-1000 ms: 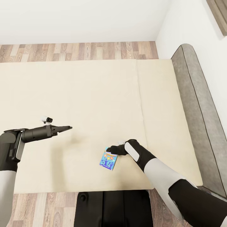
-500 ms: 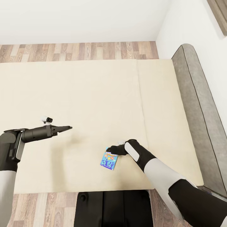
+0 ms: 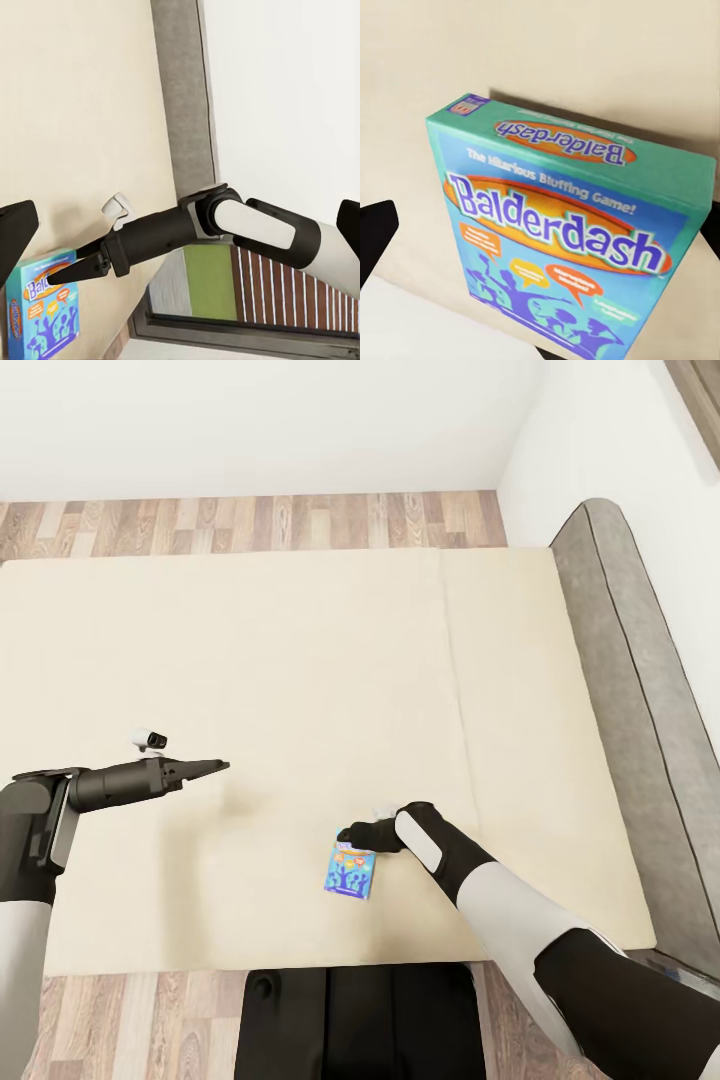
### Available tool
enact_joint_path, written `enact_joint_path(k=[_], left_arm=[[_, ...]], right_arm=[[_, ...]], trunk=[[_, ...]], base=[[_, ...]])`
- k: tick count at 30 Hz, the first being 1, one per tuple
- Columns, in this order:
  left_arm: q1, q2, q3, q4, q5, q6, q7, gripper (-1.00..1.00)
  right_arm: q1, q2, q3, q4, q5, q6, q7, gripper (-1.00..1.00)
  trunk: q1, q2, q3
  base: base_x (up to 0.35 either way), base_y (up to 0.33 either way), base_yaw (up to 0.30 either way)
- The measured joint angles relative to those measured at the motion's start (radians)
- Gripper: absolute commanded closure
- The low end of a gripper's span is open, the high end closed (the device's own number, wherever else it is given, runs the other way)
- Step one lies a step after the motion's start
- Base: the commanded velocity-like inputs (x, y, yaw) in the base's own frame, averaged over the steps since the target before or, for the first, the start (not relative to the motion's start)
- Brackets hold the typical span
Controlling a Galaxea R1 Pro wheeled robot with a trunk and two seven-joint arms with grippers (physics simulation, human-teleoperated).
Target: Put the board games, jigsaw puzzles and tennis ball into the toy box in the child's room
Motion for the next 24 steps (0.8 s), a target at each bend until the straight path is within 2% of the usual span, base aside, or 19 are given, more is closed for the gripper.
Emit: enact_joint_path(k=[24], left_arm=[[0.000,0.000,0.001,0.000,0.000,0.000,0.000,-1.00]], right_arm=[[0.000,0.000,0.000,0.000,0.000,0.000,0.000,-1.00]], trunk=[[0.000,0.000,0.000]], base=[[0.000,0.052,0.000]])
